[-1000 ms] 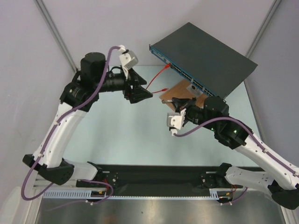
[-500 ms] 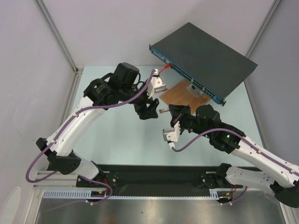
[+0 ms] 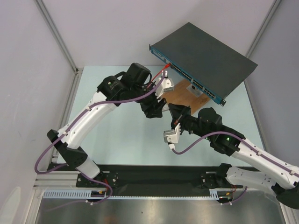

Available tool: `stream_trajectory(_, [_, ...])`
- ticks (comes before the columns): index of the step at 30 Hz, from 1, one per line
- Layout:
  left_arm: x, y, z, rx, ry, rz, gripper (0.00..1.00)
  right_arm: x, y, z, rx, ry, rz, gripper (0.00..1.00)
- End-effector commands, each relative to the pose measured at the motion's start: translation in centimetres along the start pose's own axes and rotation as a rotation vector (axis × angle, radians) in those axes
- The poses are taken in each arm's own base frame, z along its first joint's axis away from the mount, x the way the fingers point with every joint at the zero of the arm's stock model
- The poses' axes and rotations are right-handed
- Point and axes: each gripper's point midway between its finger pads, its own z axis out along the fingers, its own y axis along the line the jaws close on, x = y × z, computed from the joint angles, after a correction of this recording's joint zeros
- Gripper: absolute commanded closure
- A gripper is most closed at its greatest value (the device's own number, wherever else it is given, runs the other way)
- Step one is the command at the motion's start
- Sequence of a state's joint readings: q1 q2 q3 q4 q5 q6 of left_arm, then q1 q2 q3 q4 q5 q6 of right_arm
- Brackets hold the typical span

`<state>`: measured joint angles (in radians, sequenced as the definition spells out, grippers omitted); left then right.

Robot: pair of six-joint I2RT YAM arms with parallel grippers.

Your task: Insert the plug into the switch port

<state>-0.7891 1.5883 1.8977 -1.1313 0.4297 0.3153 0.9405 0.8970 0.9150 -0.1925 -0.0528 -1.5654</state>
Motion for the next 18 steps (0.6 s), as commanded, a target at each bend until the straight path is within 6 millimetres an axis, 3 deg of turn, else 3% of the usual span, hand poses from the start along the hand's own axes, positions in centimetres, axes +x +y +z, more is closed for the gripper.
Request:
stream_trajectory(1, [-1.70,-0.75,-1.00,0.020,-0.053,0.014,0.36,-0.47,-1.81,-0.44,0.077,-0.017,-0.040,1.00])
stream_trajectory(4, [-1.86,-1.06,-0.93,0.040,-0.060,0.015,0.41,-0.46,-1.61,-0.36,0.073,-0.017,-0.036,1.00])
stream_trajectory(8, [-1.92,-1.35,-0.81,0.060,-0.064,0.016,0.56,-0.55,-1.78,-0.37,0.078,-0.022,-0.034,1.00])
stream_trajectory(13, [-1.83,-1.47,-0.62,0.072,-0.060,0.016,0.64,-0.61,-1.99,-0.26,0.086,-0.025,-0.034,1.00])
stream_trajectory(16, [-1.93,-1.50,-0.67,0.072,-0.065,0.016,0.75,-0.58,-1.97,-0.22,0.089,-0.024,-0.035,1.00])
stream_trajectory(18, [-2.38,-1.47,-0.73,0.068,-0.084,0.013,0.91,-0.46,-1.88,-0.17,0.092,-0.018,-0.036,1.00])
